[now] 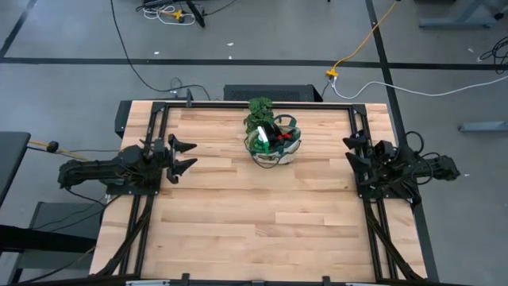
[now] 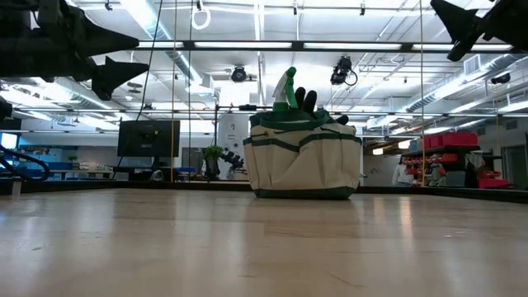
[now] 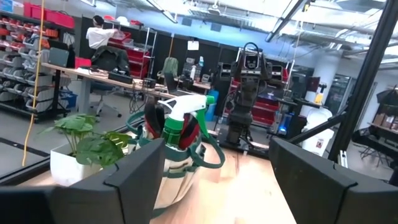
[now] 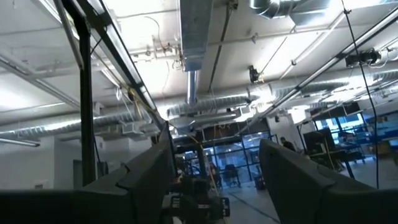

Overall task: Pick & Place Garden tools in Gardening bag
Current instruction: Return to Home Position

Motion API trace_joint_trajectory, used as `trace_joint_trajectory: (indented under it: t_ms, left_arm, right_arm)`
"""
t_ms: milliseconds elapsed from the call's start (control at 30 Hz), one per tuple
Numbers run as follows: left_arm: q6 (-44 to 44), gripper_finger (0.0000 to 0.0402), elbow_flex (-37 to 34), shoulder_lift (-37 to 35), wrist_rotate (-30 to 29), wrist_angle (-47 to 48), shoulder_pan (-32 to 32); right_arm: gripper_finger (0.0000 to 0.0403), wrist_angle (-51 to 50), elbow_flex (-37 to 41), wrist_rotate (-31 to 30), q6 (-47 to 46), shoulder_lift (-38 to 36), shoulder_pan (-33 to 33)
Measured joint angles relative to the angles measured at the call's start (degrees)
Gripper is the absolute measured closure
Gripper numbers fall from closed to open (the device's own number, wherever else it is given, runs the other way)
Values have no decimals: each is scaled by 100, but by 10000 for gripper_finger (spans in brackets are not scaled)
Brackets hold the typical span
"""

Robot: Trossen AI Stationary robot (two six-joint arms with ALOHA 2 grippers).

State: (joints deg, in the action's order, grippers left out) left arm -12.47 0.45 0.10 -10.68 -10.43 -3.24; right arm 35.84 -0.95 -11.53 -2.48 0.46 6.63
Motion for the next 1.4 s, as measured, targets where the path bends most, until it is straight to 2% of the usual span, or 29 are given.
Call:
trace_joint_trajectory:
  t_ms: [200,367,667,1233,1400]
  left_arm:
    - [0,110,0,-2,0,-1,-180]
    - [-1,110,-2,-2,0,-1,-419]
    - [0,110,-2,-2,0,-1,-783]
    - [-75,110,-2,0,-1,116,-755]
    - [-484,110,-2,0,348,587,-607]
  right_arm:
    - [156,-173,0,-62,142,1,-5]
    - [156,-1258,0,-154,853,4,-7]
    - [156,-3361,0,204,-9,8,-4]
    - [156,-3334,7,247,-5,52,-4]
    - [156,-3333,7,240,-4,52,-4]
